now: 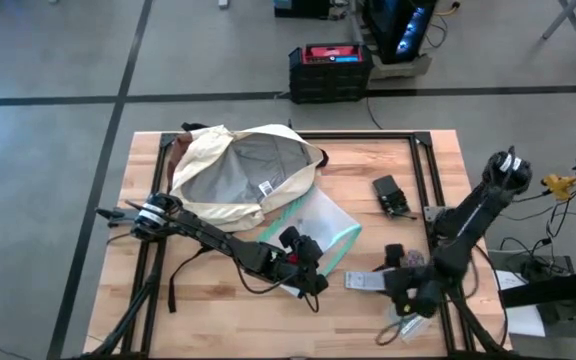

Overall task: Unpack backpack
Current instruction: Put the white pencil case into the green zip bag

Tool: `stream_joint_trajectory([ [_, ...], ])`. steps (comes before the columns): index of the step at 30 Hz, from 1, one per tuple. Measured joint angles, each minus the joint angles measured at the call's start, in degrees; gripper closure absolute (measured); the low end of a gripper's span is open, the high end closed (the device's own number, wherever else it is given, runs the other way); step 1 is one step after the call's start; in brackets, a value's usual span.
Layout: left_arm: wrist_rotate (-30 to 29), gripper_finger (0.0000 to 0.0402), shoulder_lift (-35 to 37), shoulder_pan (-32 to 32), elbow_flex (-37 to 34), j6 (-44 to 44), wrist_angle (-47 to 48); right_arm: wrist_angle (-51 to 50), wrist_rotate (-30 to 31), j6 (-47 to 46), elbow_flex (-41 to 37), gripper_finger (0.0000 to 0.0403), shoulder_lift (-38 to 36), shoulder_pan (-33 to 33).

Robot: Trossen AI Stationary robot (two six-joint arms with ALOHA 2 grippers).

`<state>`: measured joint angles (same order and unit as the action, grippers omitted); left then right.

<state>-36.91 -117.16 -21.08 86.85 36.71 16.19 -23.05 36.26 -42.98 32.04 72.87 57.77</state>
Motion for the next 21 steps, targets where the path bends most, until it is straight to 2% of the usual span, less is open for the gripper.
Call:
stream_joint_trajectory([
  [3,0.0,0.0402,0.0,0.0,0.0,0.0,-0.2,8.4,4.8,-2.4,-4.6,0.0154,-0.3,3.1],
  [10,-0.1,0.0402,0.0,0.0,0.0,0.2,-0.7,28.9,15.0,-2.7,-14.5,0.0130,4.7,3.5],
  [16,-0.1,0.0402,0.0,0.0,0.0,-0.1,-0.7,43.1,15.8,-1.9,-17.5,0.0102,11.3,3.5],
  [21,-0.1,0.0402,0.0,0.0,0.0,-0.2,-0.7,44.9,16.7,-1.1,-15.8,0.0082,17.1,2.5],
])
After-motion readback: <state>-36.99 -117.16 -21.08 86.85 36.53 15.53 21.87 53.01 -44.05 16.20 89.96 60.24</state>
